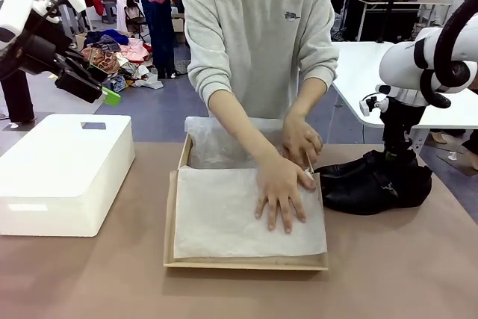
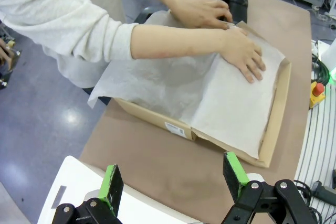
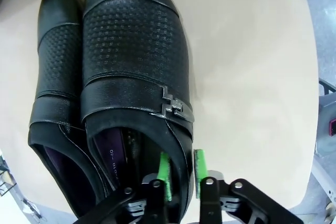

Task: Pack the shoes into the box.
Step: Place one shoe of the Shoes into the Shoes Box.

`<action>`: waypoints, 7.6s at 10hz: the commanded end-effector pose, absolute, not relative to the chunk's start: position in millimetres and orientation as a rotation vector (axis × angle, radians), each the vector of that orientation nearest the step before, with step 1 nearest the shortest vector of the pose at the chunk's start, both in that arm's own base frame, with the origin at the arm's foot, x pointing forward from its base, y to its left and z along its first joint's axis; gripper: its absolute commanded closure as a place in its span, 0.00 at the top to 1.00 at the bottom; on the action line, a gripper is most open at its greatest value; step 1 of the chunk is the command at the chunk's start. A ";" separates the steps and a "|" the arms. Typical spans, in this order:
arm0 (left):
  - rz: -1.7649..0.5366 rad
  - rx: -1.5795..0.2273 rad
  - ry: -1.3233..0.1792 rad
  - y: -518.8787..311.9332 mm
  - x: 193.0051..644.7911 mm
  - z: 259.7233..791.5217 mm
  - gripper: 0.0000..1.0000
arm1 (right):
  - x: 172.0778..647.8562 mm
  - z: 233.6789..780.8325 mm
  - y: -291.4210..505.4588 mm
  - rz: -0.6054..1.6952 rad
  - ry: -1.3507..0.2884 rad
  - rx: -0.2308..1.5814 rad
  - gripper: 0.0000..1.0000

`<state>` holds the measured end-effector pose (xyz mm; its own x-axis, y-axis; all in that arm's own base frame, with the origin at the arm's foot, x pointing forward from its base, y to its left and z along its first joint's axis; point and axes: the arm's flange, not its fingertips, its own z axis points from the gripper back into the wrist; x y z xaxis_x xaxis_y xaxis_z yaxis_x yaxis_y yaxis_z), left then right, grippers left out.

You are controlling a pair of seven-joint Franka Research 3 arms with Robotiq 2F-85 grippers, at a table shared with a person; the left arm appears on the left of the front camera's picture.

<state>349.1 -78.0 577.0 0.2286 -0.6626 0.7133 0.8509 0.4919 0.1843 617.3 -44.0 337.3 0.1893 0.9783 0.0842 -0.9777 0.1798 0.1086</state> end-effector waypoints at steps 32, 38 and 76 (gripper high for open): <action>-1.075 -0.278 -0.838 -77.1 350.3 576.4 1.00 | 575.1 583.7 52.6 1.207 0.067 0.056 0.00; -1.075 -0.278 -0.838 -77.1 350.3 576.4 1.00 | 575.9 579.1 158.7 1.314 0.055 0.076 0.00; -1.075 -0.278 -0.838 -77.1 350.3 576.4 1.00 | 595.4 382.8 305.6 1.486 -0.025 0.142 0.00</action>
